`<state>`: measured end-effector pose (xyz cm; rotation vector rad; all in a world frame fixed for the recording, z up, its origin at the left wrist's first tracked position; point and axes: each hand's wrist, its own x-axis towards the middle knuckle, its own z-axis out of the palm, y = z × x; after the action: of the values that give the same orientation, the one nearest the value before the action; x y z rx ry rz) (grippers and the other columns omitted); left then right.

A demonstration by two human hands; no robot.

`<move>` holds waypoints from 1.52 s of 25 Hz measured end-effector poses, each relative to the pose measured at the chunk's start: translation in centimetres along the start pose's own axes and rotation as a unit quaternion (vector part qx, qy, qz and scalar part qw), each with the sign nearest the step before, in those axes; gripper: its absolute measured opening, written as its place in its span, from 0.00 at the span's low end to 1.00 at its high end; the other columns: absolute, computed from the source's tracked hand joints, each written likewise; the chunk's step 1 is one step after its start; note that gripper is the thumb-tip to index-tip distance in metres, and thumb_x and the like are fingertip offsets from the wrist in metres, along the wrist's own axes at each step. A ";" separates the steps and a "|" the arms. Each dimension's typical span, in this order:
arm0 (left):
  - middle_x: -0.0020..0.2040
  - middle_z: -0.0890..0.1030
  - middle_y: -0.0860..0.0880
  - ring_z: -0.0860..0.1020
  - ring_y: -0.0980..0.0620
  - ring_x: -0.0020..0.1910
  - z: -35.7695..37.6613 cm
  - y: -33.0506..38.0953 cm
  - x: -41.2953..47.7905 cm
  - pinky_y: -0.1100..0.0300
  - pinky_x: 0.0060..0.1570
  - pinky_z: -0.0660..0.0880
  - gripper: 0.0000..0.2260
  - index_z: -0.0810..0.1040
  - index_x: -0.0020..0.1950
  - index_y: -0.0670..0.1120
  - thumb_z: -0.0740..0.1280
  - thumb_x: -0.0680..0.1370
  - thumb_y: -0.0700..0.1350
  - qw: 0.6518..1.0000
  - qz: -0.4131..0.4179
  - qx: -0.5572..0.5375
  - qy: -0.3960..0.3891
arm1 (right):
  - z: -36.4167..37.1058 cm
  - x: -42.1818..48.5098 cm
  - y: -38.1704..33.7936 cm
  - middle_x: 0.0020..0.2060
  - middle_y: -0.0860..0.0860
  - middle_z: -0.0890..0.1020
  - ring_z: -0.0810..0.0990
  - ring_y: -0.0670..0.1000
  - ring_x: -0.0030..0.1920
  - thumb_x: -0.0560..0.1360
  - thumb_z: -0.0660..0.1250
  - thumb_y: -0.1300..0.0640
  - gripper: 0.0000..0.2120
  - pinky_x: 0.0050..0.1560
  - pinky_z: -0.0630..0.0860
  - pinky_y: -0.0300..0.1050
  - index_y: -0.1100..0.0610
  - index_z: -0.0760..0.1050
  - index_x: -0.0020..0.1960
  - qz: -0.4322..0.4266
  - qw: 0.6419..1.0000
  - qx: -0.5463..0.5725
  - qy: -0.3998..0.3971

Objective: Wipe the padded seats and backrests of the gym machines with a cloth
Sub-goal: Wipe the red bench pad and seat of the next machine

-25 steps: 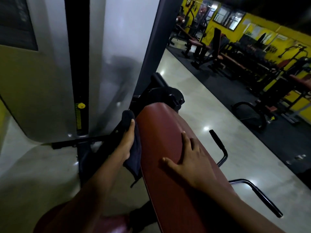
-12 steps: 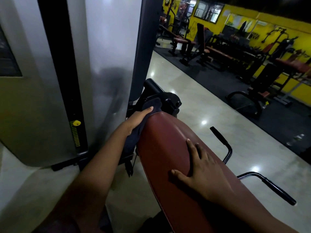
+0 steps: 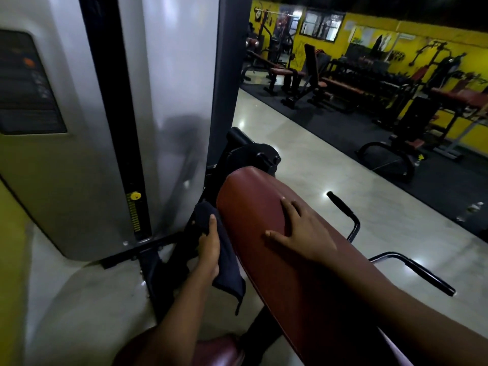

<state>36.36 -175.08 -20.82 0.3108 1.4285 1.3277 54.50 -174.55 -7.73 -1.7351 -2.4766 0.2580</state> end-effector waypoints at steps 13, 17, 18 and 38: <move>0.62 0.78 0.44 0.78 0.49 0.57 3.7 -1.9 -21.7 0.59 0.52 0.74 0.31 0.72 0.67 0.43 0.50 0.78 0.64 0.984 0.039 -0.136 -0.107 | 1.2 -11.5 -1.0 0.61 0.52 0.73 0.73 0.48 0.58 0.69 0.58 0.45 0.24 0.53 0.67 0.39 0.47 0.72 0.64 -0.060 0.943 0.321 0.059; 0.49 0.76 0.57 0.75 0.62 0.44 5.4 -5.5 -23.9 0.68 0.41 0.71 0.12 0.70 0.61 0.53 0.53 0.82 0.53 0.983 0.110 -0.143 0.025 | -5.2 -13.4 2.1 0.63 0.53 0.69 0.70 0.53 0.58 0.73 0.62 0.45 0.20 0.57 0.70 0.48 0.45 0.70 0.64 -0.163 0.984 0.065 0.036; 0.50 0.75 0.57 0.74 0.60 0.46 5.9 -6.8 -23.7 0.67 0.45 0.70 0.12 0.69 0.62 0.54 0.53 0.82 0.53 0.982 0.113 -0.137 0.058 | -6.1 -13.9 2.8 0.68 0.53 0.65 0.68 0.56 0.62 0.75 0.62 0.46 0.21 0.61 0.68 0.50 0.45 0.68 0.67 -0.181 0.982 -0.047 0.018; 0.70 0.70 0.44 0.70 0.42 0.67 11.5 -12.9 -20.9 0.52 0.60 0.66 0.32 0.64 0.74 0.49 0.46 0.77 0.66 0.973 0.007 -0.157 0.169 | -1.5 -5.6 6.7 0.74 0.47 0.56 0.59 0.61 0.69 0.75 0.56 0.37 0.21 0.62 0.65 0.61 0.39 0.63 0.68 -0.262 0.955 -0.134 0.047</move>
<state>59.14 -189.46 -17.87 -0.1211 1.4619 1.6474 62.85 -177.43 -7.55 -1.0538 -2.8779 -0.2098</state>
